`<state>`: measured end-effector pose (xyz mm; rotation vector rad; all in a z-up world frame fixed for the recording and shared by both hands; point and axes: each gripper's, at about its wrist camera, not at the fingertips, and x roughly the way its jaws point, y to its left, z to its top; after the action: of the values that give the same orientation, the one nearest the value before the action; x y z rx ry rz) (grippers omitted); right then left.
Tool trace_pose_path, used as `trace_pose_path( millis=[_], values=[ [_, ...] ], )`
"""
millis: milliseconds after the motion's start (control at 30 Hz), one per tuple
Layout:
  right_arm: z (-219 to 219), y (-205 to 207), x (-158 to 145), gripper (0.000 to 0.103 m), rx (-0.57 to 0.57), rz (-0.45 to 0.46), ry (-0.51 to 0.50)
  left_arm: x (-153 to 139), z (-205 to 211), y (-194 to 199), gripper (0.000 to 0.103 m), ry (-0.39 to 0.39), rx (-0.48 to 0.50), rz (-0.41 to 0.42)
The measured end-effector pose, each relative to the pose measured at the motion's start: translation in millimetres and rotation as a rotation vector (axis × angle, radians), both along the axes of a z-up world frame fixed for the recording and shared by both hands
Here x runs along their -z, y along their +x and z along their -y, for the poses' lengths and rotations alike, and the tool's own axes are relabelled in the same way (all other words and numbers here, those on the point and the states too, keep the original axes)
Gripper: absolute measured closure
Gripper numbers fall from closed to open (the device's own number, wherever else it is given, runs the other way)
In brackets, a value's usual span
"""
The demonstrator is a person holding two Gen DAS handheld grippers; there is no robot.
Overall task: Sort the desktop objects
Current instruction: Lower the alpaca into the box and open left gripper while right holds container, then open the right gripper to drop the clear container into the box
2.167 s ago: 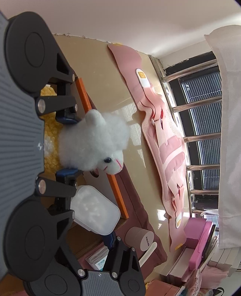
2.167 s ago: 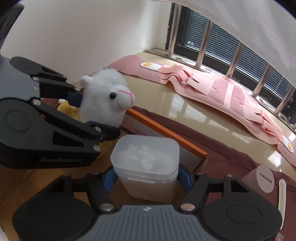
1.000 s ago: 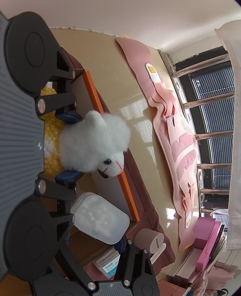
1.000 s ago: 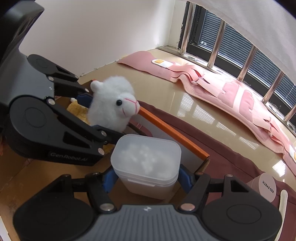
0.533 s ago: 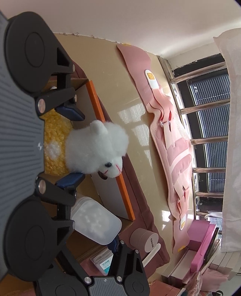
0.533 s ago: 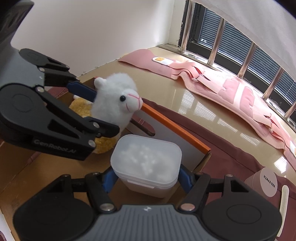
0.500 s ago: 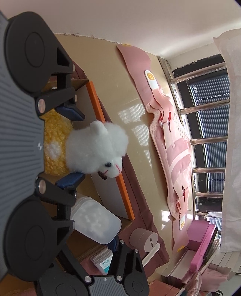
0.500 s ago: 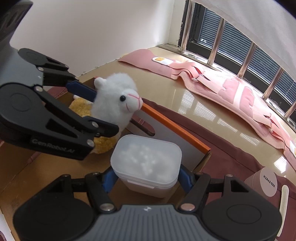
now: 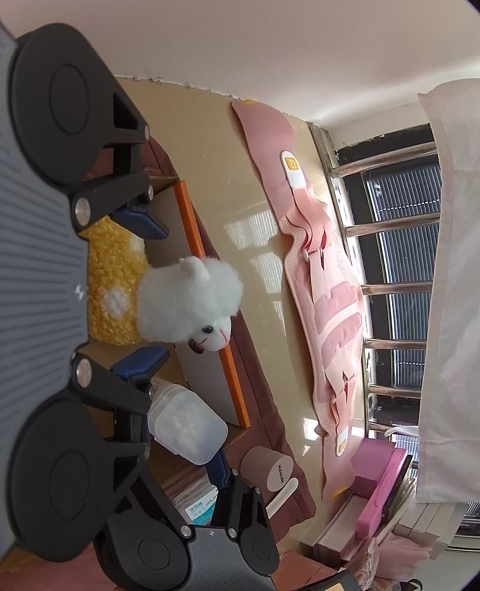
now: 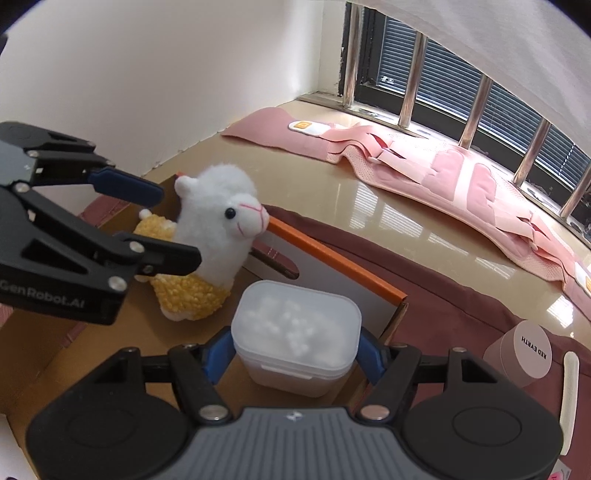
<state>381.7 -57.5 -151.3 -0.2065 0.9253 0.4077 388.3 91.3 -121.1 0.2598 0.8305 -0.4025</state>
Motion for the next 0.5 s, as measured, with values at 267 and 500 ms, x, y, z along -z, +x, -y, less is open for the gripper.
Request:
trace_pose_path(
  millis=[267, 500],
  values=[
    [-0.9, -6.7, -18.4, 0.023, 0.011, 0.049, 0.007, -10.2, -5.3, -7.2, 0.034, -0.016, -0.010, 0.003],
    [1.6, -20.6, -38.0, 0.016, 0.038, 0.071, 0.021, -27.1, -9.7, -20.8, 0.029, -0.027, -0.017, 0.013]
  ],
)
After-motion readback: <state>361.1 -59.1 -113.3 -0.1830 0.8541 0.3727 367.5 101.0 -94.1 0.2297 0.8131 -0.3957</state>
